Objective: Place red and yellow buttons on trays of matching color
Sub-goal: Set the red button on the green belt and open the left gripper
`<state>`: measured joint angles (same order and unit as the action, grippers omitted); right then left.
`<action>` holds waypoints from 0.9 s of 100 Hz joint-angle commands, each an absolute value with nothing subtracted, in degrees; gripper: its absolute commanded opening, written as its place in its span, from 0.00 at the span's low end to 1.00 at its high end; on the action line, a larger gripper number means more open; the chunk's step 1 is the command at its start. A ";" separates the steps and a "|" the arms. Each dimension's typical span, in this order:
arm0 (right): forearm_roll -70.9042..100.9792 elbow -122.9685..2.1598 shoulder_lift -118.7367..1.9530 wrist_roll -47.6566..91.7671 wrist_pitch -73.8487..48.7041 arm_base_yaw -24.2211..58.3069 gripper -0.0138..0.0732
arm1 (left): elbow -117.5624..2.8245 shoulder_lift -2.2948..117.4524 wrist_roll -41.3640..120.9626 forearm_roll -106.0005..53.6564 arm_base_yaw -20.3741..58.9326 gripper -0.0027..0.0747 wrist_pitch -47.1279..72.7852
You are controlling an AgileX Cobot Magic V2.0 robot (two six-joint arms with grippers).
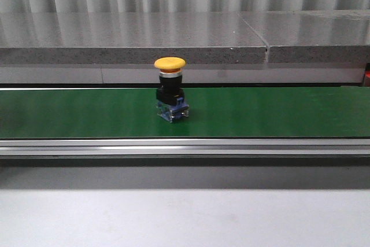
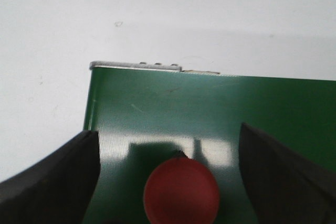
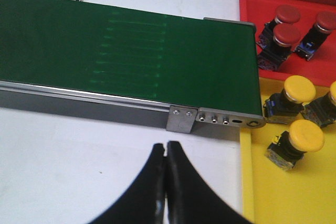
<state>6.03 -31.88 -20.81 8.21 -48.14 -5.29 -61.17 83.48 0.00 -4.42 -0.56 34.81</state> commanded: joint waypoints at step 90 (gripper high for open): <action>6.24 -33.12 -21.13 8.81 -44.53 -5.20 0.08 | -43.58 47.44 0.72 -11.10 6.13 0.01 37.60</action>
<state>6.03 -31.88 -20.81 8.21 -48.14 -5.29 -43.57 50.75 0.75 -9.96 5.72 37.86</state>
